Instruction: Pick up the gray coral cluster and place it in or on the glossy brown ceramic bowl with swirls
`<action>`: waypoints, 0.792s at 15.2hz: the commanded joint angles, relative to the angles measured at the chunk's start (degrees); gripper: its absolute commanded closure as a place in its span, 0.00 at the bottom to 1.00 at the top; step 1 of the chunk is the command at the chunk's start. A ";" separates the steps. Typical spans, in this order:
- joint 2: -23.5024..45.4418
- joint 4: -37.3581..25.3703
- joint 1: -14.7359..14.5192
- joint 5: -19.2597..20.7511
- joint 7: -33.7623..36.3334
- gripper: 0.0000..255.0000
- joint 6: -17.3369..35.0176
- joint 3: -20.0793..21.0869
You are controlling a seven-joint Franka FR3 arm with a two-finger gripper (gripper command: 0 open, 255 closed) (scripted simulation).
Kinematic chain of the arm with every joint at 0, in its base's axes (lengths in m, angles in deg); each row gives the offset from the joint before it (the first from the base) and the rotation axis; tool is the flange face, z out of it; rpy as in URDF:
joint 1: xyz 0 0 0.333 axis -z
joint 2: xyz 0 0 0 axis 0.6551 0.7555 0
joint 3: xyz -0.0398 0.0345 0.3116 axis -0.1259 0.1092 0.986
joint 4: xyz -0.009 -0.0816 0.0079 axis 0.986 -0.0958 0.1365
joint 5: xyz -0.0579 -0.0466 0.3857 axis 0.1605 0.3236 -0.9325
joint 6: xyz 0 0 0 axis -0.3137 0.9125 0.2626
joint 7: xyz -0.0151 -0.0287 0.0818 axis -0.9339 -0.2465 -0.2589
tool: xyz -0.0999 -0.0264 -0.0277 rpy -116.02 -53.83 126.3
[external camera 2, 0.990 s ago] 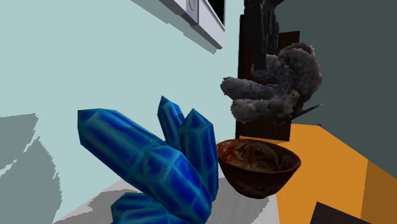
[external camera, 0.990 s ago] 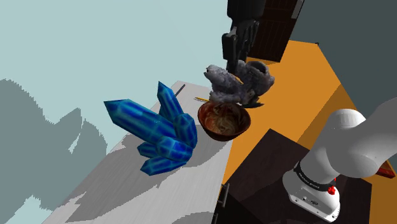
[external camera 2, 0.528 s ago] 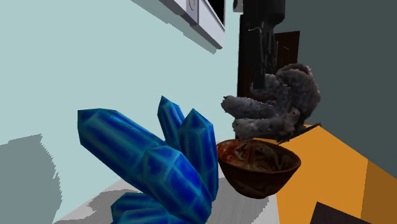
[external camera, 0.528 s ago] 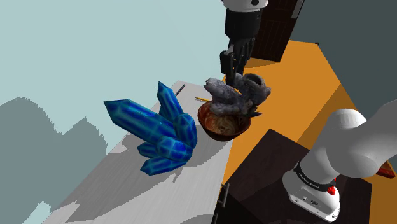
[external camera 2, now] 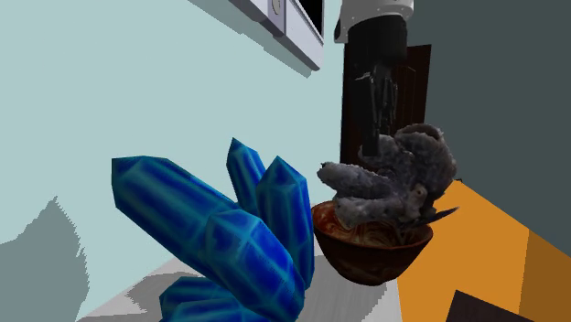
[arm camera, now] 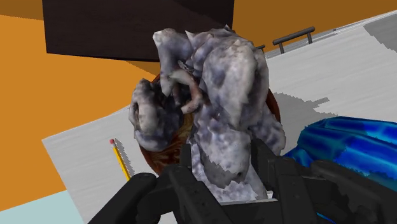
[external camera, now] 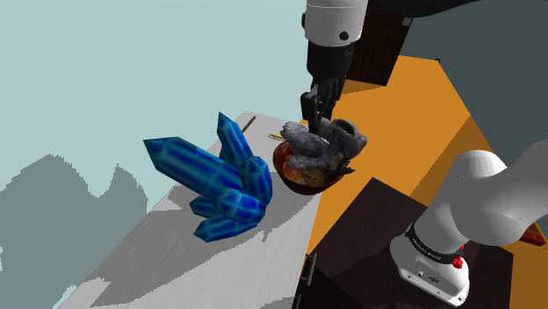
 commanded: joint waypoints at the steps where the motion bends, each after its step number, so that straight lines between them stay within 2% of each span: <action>1: -0.24 0.52 -0.06 -0.08 0.08 1.00 0.41 0.07; 7: -0.23 0.51 -0.06 -0.08 0.08 1.00 0.41 0.08; 8: -0.24 0.52 -0.06 -0.09 0.08 0.00 0.41 0.08; 12: -0.25 0.54 -0.06 -0.09 0.07 0.00 0.42 0.07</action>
